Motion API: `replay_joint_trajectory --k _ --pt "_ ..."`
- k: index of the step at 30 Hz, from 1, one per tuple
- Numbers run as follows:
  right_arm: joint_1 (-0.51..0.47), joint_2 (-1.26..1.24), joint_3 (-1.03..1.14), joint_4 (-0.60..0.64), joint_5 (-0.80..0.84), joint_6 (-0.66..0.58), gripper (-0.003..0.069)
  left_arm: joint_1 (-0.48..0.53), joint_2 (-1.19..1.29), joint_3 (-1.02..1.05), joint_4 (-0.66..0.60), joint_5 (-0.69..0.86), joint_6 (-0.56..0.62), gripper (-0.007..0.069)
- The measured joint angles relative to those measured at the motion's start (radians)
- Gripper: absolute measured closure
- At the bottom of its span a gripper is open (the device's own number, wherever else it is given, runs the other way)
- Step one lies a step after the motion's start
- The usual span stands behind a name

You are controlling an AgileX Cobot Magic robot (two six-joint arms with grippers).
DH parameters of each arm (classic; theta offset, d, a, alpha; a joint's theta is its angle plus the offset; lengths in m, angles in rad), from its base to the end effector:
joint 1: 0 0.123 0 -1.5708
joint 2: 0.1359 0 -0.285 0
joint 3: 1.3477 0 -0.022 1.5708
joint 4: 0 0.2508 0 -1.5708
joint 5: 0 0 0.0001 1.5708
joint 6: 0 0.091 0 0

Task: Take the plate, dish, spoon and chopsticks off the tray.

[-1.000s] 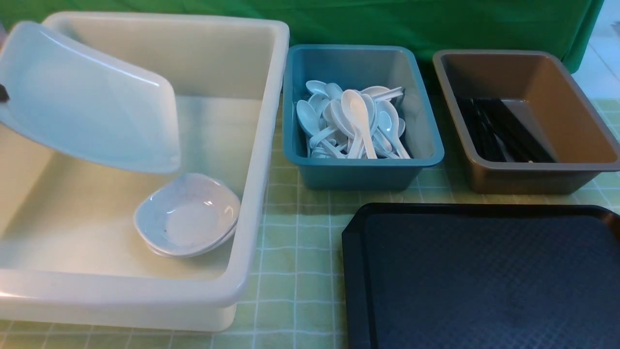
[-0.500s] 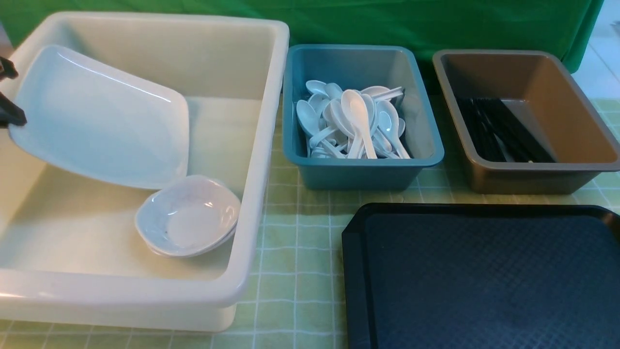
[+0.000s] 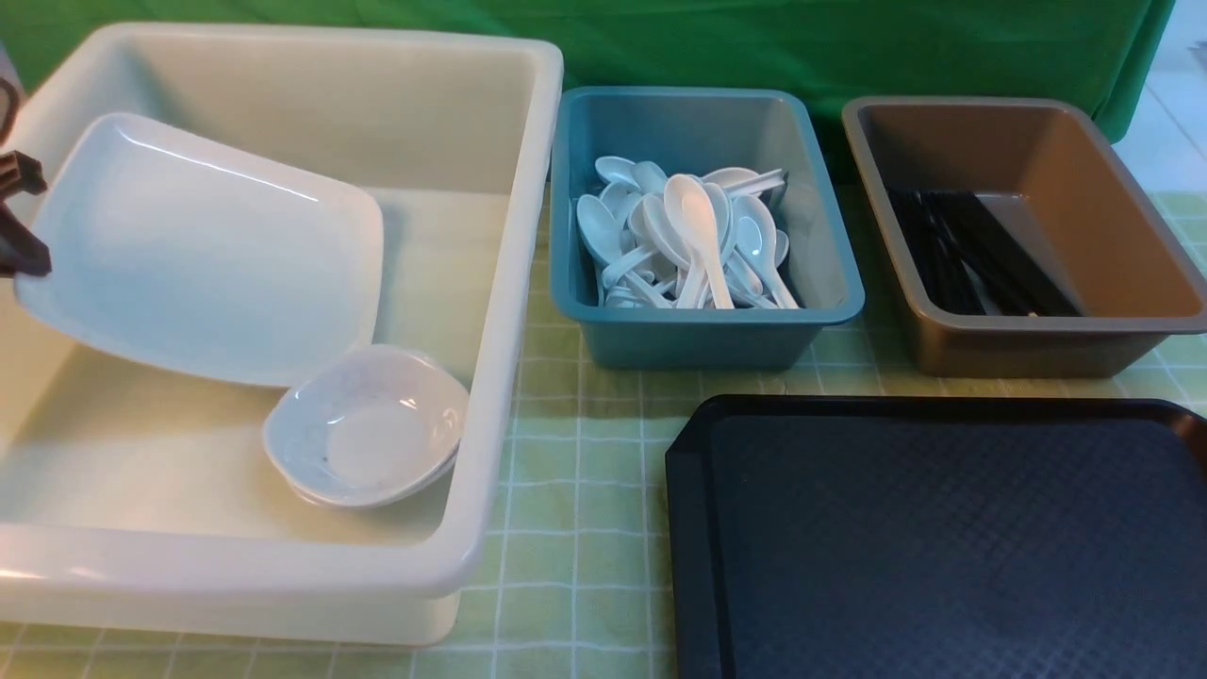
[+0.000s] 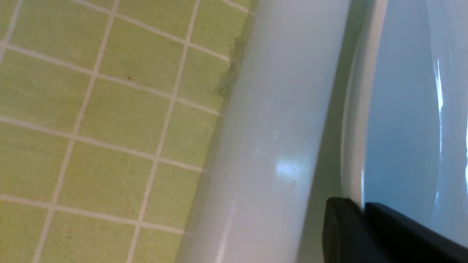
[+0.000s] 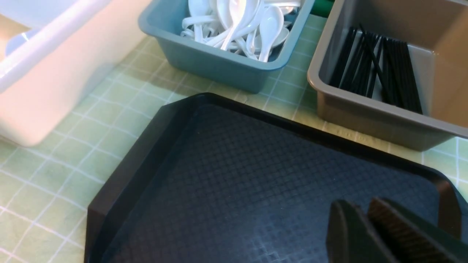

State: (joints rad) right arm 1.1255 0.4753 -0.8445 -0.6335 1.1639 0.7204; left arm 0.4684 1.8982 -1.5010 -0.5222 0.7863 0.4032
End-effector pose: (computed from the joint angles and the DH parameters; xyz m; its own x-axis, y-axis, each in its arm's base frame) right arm 0.0636 0.0184 0.3722 -0.4681 -0.1553 -0.8699 -0.4074 0.9115 0.0565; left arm 0.3866 0.1596 0.2496 -0.7670 -0.3702 -0.5241 -0.2458 0.9240 -0.2928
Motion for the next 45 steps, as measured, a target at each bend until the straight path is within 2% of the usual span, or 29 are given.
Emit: replay_joint_trajectory --k 5,7,10,14,17,20,21,22,23,26,28,31,36,39,40,43,45 --pt "0.000 0.000 0.000 0.000 0.000 0.016 0.0586 0.000 0.004 0.000 0.000 -0.006 0.001 0.0449" --pt "0.000 0.000 0.000 0.000 0.000 0.018 0.0586 -0.002 0.004 0.000 -0.007 -0.014 0.004 0.0363" --pt "0.000 0.000 0.000 0.000 0.000 0.019 0.0586 -0.008 0.004 -0.003 -0.015 -0.020 0.007 0.0285" --pt "0.000 0.000 0.000 0.000 0.000 0.019 0.0586 -0.007 -0.006 -0.027 0.003 0.004 0.009 0.0253" --pt "0.000 0.000 0.000 0.000 0.000 0.019 0.0586 -0.006 -0.014 -0.071 0.006 0.059 0.008 0.0294" --pt "0.000 0.000 0.000 0.000 -0.001 0.019 0.0586 -0.011 -0.035 -0.130 -0.035 0.188 -0.003 0.0494" --pt "0.000 0.000 0.000 0.000 -0.001 0.019 0.0586 -0.011 -0.037 -0.131 -0.038 0.196 -0.003 0.0506" --pt "0.000 0.000 0.000 0.000 -0.001 0.019 0.0586 -0.024 -0.046 -0.138 -0.049 0.250 -0.003 0.0576" --pt "0.000 0.000 0.000 0.000 -0.001 0.019 0.0586 -0.043 -0.053 -0.141 -0.050 0.302 -0.002 0.0608" --pt "0.000 0.000 0.000 0.000 -0.001 0.019 0.0586 -0.128 -0.057 -0.125 -0.024 0.399 -0.002 0.0636" --pt "0.000 0.000 0.000 0.000 -0.001 0.019 0.0586 -0.160 -0.057 -0.112 -0.010 0.409 -0.003 0.0638" --pt "0.000 0.000 0.000 0.000 0.000 0.019 0.0586 -0.282 -0.057 -0.066 0.069 0.427 -0.036 0.0638" --pt "0.000 0.000 -0.009 0.021 0.015 -0.013 0.0593 -0.386 -0.067 -0.051 0.148 0.427 -0.078 0.0638" --pt "0.000 -0.001 -0.055 0.094 0.046 -0.093 0.0639 -0.416 -0.101 -0.050 0.158 0.428 -0.090 0.0638" --pt "0.000 -0.002 -0.104 0.168 0.054 -0.154 0.0650 -0.422 -0.135 -0.050 0.156 0.428 -0.093 0.0637" --pt "0.000 -0.003 -0.190 0.319 0.052 -0.286 0.0651 -0.424 -0.202 -0.050 0.151 0.429 -0.101 0.0637" --pt "0.000 -0.004 -0.198 0.353 0.047 -0.330 0.0651 -0.424 -0.231 -0.050 0.151 0.429 -0.103 0.0637"
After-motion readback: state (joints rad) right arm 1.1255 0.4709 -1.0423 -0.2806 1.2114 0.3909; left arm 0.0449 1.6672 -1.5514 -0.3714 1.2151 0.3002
